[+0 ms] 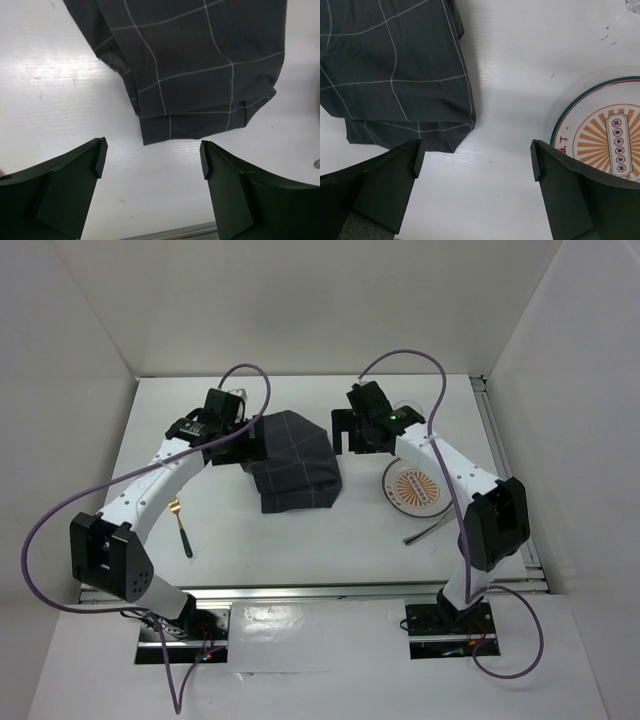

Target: Set the dinner table for one person

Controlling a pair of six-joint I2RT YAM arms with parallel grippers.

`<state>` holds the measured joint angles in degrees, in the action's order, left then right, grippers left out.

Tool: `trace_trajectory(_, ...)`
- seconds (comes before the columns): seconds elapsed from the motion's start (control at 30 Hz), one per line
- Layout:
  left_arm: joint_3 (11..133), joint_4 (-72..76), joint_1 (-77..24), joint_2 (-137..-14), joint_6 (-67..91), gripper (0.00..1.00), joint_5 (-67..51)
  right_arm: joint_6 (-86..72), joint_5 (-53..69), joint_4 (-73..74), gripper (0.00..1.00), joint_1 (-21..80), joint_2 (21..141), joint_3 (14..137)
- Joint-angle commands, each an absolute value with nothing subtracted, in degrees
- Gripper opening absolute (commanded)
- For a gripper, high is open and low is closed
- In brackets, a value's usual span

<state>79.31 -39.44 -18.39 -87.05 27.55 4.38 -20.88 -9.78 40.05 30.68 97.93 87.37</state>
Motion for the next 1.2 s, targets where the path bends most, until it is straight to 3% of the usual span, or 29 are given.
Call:
trace_trajectory(0.0,74.4,-37.5,-16.0,-82.7,30.8,0.93,0.4,-19.6,-9.8,38.4,1.00,31.2,92.6,85.9)
trace_trajectory(0.4,51.6,-16.2,-5.5,-79.4,36.4,0.85,-20.4,-18.5,-8.4,36.8,1.00,31.2,88.9,79.4)
trace_trajectory(0.67,49.4,-2.4,-5.5,-88.1,38.1,0.82,-28.2,-17.9,-8.4,38.6,1.00,31.7,90.1,82.2)
trace_trajectory(1.1,52.3,3.2,-5.5,-97.0,38.1,0.76,-33.0,-17.9,-10.4,40.4,1.00,31.7,90.1,83.2)
trace_trajectory(1.17,53.1,3.8,-5.5,-97.0,38.1,0.68,-33.0,-18.5,-10.4,40.4,1.00,31.7,90.1,83.2)
